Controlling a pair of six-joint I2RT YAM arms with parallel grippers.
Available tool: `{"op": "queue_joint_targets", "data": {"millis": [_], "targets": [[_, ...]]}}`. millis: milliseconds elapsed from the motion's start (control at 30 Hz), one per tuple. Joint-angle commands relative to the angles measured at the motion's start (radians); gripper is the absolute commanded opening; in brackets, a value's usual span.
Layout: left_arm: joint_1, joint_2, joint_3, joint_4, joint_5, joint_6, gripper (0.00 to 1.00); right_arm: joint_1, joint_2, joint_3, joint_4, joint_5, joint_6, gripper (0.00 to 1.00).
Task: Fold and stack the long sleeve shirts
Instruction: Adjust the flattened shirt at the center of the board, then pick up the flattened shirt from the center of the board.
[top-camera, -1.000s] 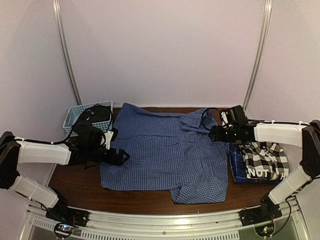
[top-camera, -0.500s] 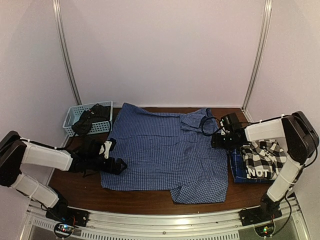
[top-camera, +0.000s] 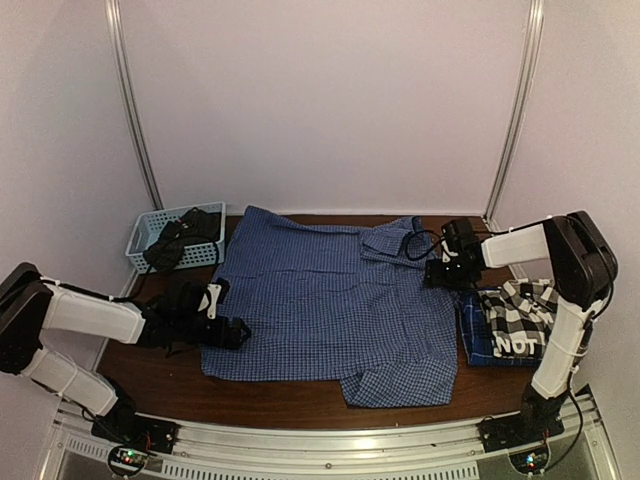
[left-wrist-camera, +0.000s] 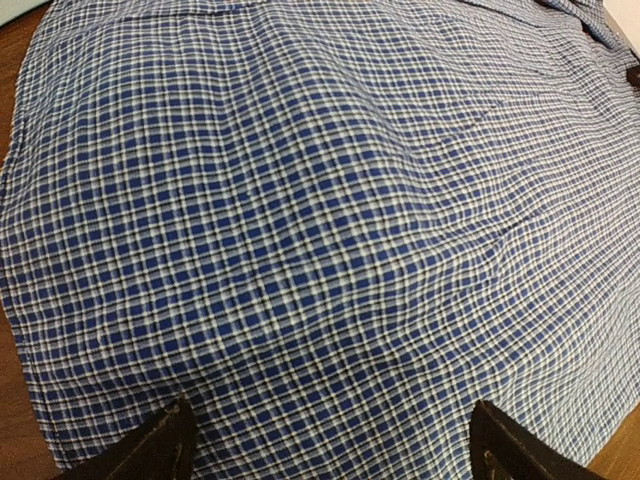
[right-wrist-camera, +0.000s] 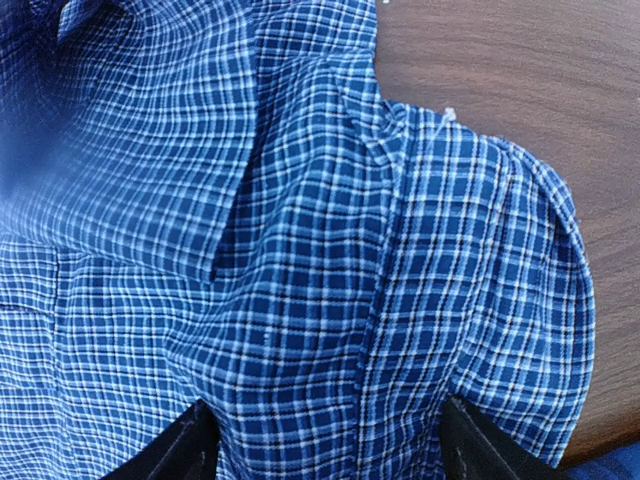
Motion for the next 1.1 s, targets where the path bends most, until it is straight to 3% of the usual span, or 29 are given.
{"op": "queue_joint_targets", "data": {"millis": [0, 300, 600, 733, 1067], "targets": [[-0.002, -0.013, -0.019, -0.062, -0.058, -0.034, 0.96, -0.022, 0.018, 0.037, -0.077, 0.066, -0.022, 0.77], [-0.004, -0.047, -0.036, -0.095, -0.106, -0.065, 0.96, -0.029, -0.058, 0.049, -0.116, 0.086, -0.054, 0.78], [-0.004, -0.057, -0.016, -0.119, -0.148, -0.054, 0.96, 0.085, -0.311, -0.095, -0.090, 0.029, -0.029, 0.79], [-0.004, -0.110, -0.008, -0.119, -0.135, -0.036, 0.97, 0.230, -0.446, -0.202, -0.100, 0.037, 0.017, 0.79], [-0.001, -0.297, 0.059, -0.119, -0.101, -0.018, 0.98, 0.727, -0.673, -0.381, -0.176, 0.114, 0.162, 0.77]]}}
